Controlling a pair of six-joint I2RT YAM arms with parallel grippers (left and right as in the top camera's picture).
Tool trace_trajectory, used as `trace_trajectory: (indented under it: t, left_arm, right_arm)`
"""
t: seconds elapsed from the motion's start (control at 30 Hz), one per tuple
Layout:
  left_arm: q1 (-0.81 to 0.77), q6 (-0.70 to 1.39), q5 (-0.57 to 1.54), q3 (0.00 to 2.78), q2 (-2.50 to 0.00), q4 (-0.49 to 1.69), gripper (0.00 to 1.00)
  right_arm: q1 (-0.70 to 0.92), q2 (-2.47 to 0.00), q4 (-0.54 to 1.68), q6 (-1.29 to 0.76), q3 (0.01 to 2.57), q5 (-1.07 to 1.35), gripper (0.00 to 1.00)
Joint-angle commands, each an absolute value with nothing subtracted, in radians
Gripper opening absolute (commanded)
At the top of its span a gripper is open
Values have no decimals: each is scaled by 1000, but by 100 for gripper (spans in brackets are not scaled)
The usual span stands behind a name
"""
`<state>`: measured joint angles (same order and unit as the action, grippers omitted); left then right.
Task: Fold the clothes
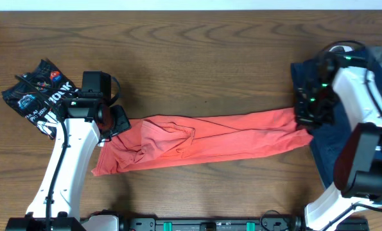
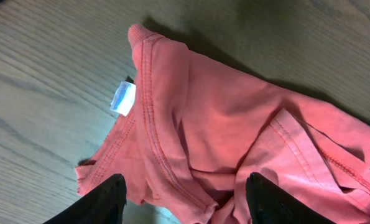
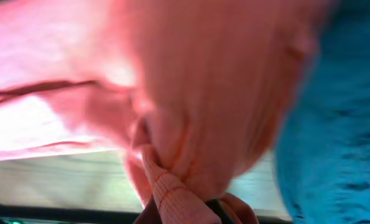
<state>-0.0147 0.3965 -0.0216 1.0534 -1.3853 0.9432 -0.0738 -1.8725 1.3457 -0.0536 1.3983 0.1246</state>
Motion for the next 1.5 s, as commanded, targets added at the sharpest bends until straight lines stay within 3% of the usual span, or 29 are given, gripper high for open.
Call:
trace_trajectory:
  t: [0.0, 0.43, 0.8, 0.83, 0.93, 1.07, 1.17, 1.47]
  left_arm:
    - [-10, 406, -6, 1063, -1373, 949, 63]
    - [-10, 406, -7, 1058, -1373, 960, 64]
    - [-10, 406, -7, 1051, -1373, 960, 63]
    - [-10, 406, -7, 1051, -1373, 960, 63]
    - [-10, 406, -7, 1051, -1373, 960, 63]
    - [-10, 406, -7, 1051, -1373, 960, 64]
    - [-10, 406, -7, 1051, -1373, 960, 63]
    - [-10, 405, -8, 1051, -1373, 960, 67]
  right_arm:
    - [52, -1851, 1332, -137, 1417, 173, 1]
    - [451, -1852, 1225, -398, 1410, 173, 1]
    - [594, -1853, 1188, -457, 1410, 173, 1]
    - [598, -1853, 1184, -456, 1410, 173, 4]
    - [605, -1852, 1165, -445, 1410, 183, 30]
    - [621, -1853, 1094, -202, 1410, 360, 58]
    - [628, -1852, 1066, -167, 1410, 353, 63]
    - [607, -1853, 1108, -370, 1410, 17, 66]
